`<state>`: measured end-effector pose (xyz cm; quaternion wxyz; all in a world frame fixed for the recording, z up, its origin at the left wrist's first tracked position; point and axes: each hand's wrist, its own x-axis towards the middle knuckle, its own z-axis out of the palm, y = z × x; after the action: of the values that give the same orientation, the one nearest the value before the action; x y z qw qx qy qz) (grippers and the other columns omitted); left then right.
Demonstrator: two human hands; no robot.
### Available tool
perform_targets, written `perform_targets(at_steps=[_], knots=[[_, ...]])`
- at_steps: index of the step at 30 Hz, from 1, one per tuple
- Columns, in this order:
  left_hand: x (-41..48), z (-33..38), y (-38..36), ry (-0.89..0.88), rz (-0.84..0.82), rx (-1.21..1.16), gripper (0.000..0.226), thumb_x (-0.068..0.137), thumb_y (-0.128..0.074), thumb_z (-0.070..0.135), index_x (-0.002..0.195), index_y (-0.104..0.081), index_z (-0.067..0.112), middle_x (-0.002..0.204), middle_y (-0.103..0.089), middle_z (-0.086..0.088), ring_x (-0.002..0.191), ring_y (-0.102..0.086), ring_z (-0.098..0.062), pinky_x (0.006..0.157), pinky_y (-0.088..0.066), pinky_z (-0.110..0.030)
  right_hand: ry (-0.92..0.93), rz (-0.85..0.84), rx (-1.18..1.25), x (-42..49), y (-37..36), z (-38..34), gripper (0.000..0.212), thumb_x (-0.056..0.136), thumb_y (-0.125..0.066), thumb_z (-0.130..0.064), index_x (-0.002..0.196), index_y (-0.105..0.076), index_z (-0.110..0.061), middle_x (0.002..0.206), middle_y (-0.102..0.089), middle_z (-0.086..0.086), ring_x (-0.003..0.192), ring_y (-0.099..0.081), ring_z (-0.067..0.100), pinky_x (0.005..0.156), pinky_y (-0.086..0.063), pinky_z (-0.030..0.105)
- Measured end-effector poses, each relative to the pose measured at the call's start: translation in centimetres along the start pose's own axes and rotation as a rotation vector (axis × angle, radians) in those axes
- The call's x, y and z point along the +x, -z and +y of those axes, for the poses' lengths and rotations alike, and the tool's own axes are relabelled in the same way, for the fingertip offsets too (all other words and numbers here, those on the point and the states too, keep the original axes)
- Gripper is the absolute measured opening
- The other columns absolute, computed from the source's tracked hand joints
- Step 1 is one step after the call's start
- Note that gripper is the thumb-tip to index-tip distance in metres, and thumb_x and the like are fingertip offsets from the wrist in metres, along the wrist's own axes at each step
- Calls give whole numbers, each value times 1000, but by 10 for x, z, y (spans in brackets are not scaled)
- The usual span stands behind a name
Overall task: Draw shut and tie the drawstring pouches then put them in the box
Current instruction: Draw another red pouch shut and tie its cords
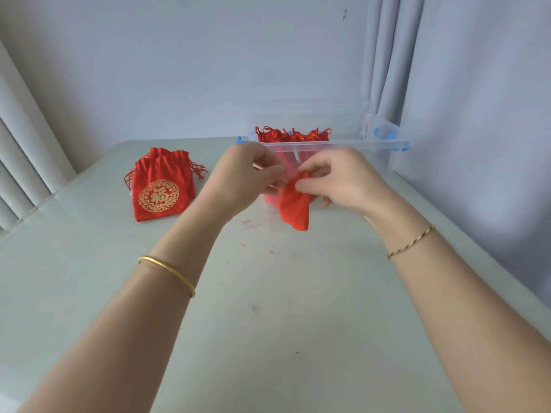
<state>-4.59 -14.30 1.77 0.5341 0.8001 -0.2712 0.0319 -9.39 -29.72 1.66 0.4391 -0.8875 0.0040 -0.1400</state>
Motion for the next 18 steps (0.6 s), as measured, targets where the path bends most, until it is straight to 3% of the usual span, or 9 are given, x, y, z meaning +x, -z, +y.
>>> perform_targets(at_steps=[2,4,7,10,13,14,16,18], knots=[[9,1,6,-10,88,-26,9,89,-52,0,91,-60,3,79,-61,-2,72,-67,-17,66,-58,-25,56,108,48,13,19,-19,15,78,-69,-6,79,-63,-20,69,-63,1,47,-55,7,41,-43,19],[17,-4,12,1,161,-5,13,89,-49,0,95,-59,4,83,-60,-1,70,-65,-13,64,-58,-26,153,257,29,35,35,-39,16,76,-68,-7,75,-62,-22,74,-63,5,57,-58,13,51,-46,23],[26,-18,14,46,229,58,20,86,-45,1,101,-58,6,95,-59,-2,71,-64,-12,61,-55,-27,184,393,-237,77,46,-56,14,74,-68,-12,88,-69,-13,82,-62,4,76,-62,18,67,-50,29],[29,-33,15,94,265,80,25,86,-44,2,106,-56,7,99,-57,-1,71,-63,-12,63,-53,-28,27,279,-470,113,40,-50,18,76,-69,-17,89,-68,-5,78,-65,9,82,-63,23,73,-53,31],[32,-47,18,122,263,91,25,86,-45,3,107,-57,9,101,-57,-2,74,-63,-14,63,-53,-28,-173,22,-748,135,27,-39,21,77,-69,-18,64,-55,-10,43,-59,0,91,-63,21,69,-48,26],[33,-52,19,130,265,97,24,86,-45,3,106,-57,10,100,-58,-2,74,-63,-14,64,-54,-29,-244,-51,-802,142,23,-35,24,78,-69,-18,62,-53,-10,48,-62,-1,95,-63,22,77,-49,28],[35,-64,24,149,275,120,23,85,-45,3,102,-57,12,100,-59,-4,78,-63,-18,68,-54,-34,-361,-177,-901,152,13,-29,21,82,-67,-22,70,-57,-9,89,-69,4,93,-60,22,91,-48,31],[37,-78,30,165,302,178,24,83,-47,4,100,-58,16,104,-59,-5,88,-62,-23,75,-55,-40,-399,-277,-1048,153,5,-29,21,86,-62,-29,87,-64,-9,113,-64,6,90,-55,21,91,-45,31]])
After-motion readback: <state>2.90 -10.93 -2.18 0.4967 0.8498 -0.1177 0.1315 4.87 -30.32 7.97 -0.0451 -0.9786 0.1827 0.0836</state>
